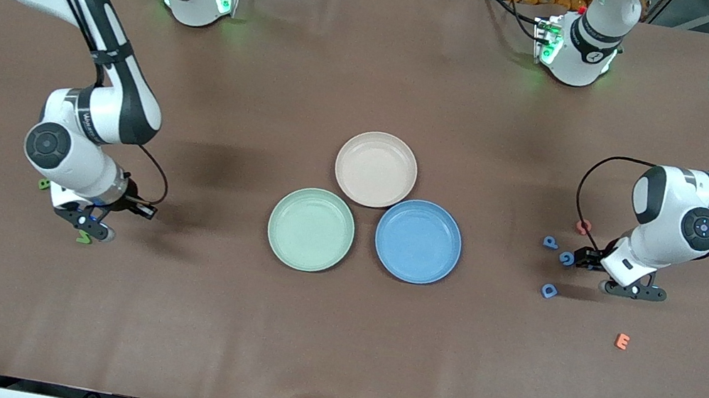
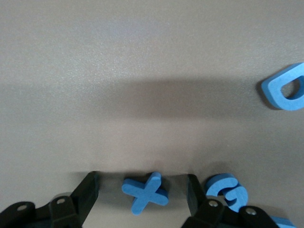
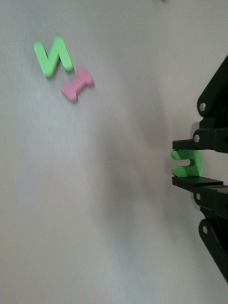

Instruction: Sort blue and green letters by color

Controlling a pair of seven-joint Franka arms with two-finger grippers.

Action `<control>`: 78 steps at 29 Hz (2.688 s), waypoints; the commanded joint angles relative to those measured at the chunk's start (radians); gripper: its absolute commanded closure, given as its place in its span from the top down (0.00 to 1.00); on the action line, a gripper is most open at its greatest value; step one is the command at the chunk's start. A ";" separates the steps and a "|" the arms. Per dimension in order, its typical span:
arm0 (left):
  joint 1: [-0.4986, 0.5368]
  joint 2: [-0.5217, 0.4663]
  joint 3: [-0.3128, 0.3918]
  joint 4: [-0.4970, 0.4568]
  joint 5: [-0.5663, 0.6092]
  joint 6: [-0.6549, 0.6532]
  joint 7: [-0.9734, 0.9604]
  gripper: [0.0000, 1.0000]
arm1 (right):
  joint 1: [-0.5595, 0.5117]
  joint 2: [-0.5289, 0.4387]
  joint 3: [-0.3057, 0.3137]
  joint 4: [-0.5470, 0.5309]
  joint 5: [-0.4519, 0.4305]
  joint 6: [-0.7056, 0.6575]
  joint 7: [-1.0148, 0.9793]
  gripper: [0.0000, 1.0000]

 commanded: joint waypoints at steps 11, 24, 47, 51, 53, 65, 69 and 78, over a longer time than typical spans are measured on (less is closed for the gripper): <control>-0.034 0.190 0.007 0.187 -0.018 -0.021 -0.055 0.07 | 0.025 0.037 -0.011 0.000 0.141 0.018 0.033 0.99; -0.036 0.334 0.010 0.300 -0.010 -0.008 -0.063 0.07 | 0.016 0.074 -0.024 -0.003 0.148 0.078 0.027 0.95; -0.028 0.385 0.015 0.307 -0.010 0.093 -0.061 0.83 | 0.020 0.096 -0.024 -0.004 0.154 0.078 0.030 0.80; -0.025 0.377 0.015 0.307 -0.010 0.095 -0.061 0.93 | 0.020 0.100 -0.024 -0.004 0.154 0.076 0.032 0.77; -0.023 0.373 0.016 0.305 -0.009 0.093 -0.057 0.92 | 0.020 0.100 -0.024 -0.003 0.154 0.076 0.032 0.76; 0.075 0.267 0.016 0.198 0.025 0.082 0.162 0.90 | 0.025 0.099 -0.024 -0.001 0.154 0.067 0.038 0.57; 0.113 0.221 0.016 0.137 0.025 0.081 0.251 0.90 | 0.025 0.099 -0.024 -0.001 0.154 0.066 0.038 0.45; 0.211 0.128 0.016 -0.017 0.025 0.082 0.439 0.89 | 0.026 0.094 -0.022 -0.001 0.151 0.058 0.025 0.04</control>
